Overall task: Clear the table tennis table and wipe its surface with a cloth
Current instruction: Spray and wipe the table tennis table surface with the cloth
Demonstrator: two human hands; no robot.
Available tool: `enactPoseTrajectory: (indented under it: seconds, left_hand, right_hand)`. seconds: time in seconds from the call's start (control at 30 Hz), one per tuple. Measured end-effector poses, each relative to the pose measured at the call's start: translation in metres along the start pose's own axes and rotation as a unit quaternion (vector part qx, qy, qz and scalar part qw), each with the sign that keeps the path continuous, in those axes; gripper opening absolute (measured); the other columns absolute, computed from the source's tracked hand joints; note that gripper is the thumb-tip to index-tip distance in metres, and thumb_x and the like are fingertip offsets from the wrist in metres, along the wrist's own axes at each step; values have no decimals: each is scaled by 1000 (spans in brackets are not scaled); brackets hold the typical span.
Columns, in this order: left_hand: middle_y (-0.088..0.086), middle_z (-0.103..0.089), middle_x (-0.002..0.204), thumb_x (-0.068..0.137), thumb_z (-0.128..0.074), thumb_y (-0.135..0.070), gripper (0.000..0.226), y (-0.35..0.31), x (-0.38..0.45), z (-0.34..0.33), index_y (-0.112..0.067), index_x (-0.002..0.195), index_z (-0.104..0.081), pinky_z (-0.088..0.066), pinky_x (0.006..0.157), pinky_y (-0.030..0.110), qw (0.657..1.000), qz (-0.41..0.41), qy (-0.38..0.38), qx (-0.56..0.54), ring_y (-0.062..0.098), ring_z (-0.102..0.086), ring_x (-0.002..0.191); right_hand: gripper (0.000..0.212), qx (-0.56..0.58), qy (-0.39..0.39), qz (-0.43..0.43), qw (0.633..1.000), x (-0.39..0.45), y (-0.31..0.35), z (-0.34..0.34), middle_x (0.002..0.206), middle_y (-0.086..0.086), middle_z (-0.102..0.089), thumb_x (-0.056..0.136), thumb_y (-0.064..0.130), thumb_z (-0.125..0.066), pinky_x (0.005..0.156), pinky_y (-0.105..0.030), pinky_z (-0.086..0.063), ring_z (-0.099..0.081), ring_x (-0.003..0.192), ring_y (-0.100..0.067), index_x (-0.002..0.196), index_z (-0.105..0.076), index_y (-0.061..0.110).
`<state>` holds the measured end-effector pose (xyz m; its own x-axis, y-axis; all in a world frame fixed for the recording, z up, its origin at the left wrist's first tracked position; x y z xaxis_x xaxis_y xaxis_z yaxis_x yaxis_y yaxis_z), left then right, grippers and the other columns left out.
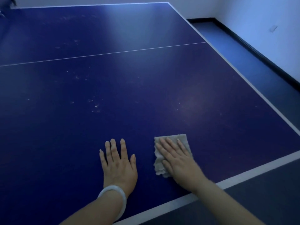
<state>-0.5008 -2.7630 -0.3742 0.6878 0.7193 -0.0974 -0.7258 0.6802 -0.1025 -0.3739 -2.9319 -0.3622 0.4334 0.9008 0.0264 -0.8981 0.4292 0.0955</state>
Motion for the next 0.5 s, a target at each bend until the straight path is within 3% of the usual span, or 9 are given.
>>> enactPoseTrajectory:
  seconds: [0.03,0.1,0.17,0.23,0.3,0.4,0.5]
  left_hand:
    - [15,0,162,95,9,-49,70,0,0,0,-17,156,0,6,120,51,1000,0,-2,3,30,8,150]
    - [17,-5,162,94,5,-49,70,0,-1,1,-15,155,-5,4,120,52,1000,-3,2,6,32,3,150]
    - [19,-13,161,92,1,-49,73,-1,-2,3,-14,154,-12,-1,120,53,1000,-7,10,6,33,-4,150]
    - [20,-20,159,93,-4,-48,72,-2,-2,5,-12,153,-21,-8,120,55,1000,-7,14,8,34,-10,149]
    - [21,-24,157,93,-7,-48,72,-3,-3,7,-11,152,-26,-13,119,56,1000,-7,16,8,36,-15,148]
    - [21,-23,157,93,-7,-47,72,-3,-3,9,-10,152,-26,-13,119,56,1000,-8,23,5,36,-14,148]
    - [20,-17,159,93,-6,-47,72,-3,-3,10,-11,153,-22,-10,120,55,1000,-8,25,14,35,-9,149]
  right_hand:
    - [53,-23,-4,-16,1000,-3,-21,2,162,-2,-12,105,34,-27,119,-46,-8,-11,150,-21,154,-18,16]
    - [57,-2,4,-209,978,-15,-78,9,162,-1,-2,104,28,-31,121,-46,-5,-6,151,-21,154,-7,15]
    - [56,52,8,-419,906,-32,-111,17,164,0,4,105,32,-19,122,-47,-3,2,151,-17,155,1,20]
    - [56,70,5,-477,876,-34,-97,16,164,0,6,104,35,-15,122,-47,0,5,151,-17,153,8,22]
    - [56,69,8,-407,911,-25,-53,10,164,1,9,103,37,-12,122,-46,0,8,151,-16,152,13,24]
    - [58,52,18,-219,974,0,17,0,164,2,-1,102,40,-14,120,-47,-7,3,151,-16,156,-4,21]
    - [57,49,30,-70,996,37,39,-3,164,6,-5,103,43,-16,119,-45,-5,2,151,-12,156,-12,24]
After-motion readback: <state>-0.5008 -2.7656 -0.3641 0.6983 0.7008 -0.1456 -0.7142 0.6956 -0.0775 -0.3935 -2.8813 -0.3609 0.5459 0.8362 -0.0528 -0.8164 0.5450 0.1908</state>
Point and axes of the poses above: each hand's wrist, its own x-axis towards the middle knuckle, its own z-axis out of the back of the hand, y = z × x, the point moved 4 cm from there along x, towards the middle knuckle
